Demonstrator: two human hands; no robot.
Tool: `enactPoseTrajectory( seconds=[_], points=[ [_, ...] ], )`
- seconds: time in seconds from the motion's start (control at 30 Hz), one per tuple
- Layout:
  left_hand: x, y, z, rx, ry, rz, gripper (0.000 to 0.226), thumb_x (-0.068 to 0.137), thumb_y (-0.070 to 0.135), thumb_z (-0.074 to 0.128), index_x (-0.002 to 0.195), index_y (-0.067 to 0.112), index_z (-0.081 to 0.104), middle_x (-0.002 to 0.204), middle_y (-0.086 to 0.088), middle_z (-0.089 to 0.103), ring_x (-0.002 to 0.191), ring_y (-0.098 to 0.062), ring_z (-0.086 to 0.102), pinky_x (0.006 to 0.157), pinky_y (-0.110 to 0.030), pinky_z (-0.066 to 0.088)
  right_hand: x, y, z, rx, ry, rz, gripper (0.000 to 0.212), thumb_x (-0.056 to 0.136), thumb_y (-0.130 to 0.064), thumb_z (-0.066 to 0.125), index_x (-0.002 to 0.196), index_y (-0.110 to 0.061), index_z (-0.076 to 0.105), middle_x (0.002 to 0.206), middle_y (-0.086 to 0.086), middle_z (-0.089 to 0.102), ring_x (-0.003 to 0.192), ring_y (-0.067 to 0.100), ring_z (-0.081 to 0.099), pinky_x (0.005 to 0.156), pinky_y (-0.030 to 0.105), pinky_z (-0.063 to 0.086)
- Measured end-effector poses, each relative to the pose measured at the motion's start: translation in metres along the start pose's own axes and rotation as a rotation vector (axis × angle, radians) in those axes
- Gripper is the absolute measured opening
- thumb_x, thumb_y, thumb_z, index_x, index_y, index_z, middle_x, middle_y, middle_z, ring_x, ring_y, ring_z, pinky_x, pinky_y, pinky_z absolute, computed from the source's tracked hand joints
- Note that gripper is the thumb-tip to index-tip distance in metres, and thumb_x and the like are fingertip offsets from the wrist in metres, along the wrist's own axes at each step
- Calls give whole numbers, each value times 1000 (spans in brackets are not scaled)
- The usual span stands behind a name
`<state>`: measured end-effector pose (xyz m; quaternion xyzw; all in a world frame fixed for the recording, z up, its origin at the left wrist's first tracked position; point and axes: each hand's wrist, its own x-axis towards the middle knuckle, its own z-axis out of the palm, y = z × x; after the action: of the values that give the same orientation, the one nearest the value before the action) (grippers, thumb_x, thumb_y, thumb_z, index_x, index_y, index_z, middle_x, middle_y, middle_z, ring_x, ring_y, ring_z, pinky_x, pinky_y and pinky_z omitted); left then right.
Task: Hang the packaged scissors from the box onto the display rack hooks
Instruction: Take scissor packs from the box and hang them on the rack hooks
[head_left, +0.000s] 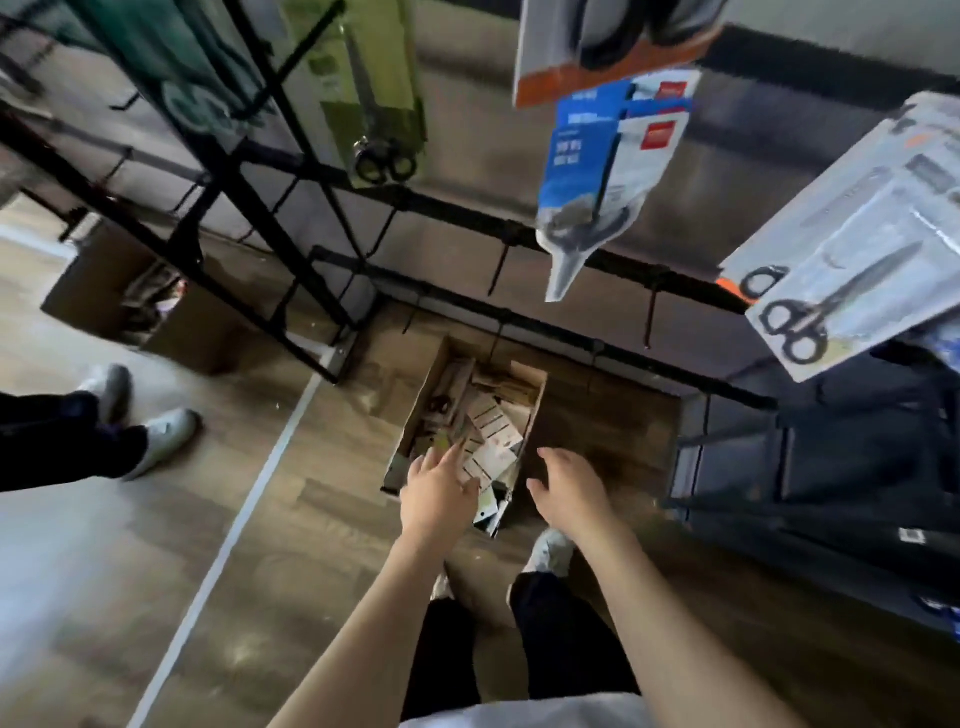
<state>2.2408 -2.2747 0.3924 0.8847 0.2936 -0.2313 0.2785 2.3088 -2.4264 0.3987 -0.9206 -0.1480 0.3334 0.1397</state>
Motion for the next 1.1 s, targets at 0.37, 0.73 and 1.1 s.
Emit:
enactPoseTrajectory(
  seconds=[0.37, 0.73, 1.1],
  points=[
    [77, -103, 91, 221, -90, -48, 68, 95, 41, 45, 150, 18, 11, 154, -5, 19, 144, -25, 9, 113, -39, 19, 97, 15, 142, -455, -215, -130, 50, 96, -27, 44, 143, -14, 33, 148, 5, 35, 138, 25, 27, 114, 38, 23],
    [250, -174, 283, 384, -217, 13, 76, 95, 27, 49, 150, 29, -3, 158, -13, 0, 143, -30, 10, 112, -42, 22, 283, 90, 251, -590, -59, -190, 56, 97, -28, 45, 147, -15, 23, 155, 7, 21, 144, 26, 14, 117, 41, 16],
    [343, -213, 397, 528, -274, -30, 91, 87, 42, 56, 150, 12, -3, 151, -22, 17, 137, -38, 20, 113, -50, 16, 357, 135, 321, -665, -8, -180, 66, 94, -21, 49, 150, -13, 14, 157, 10, 14, 146, 27, 5, 119, 43, 7]
  ],
)
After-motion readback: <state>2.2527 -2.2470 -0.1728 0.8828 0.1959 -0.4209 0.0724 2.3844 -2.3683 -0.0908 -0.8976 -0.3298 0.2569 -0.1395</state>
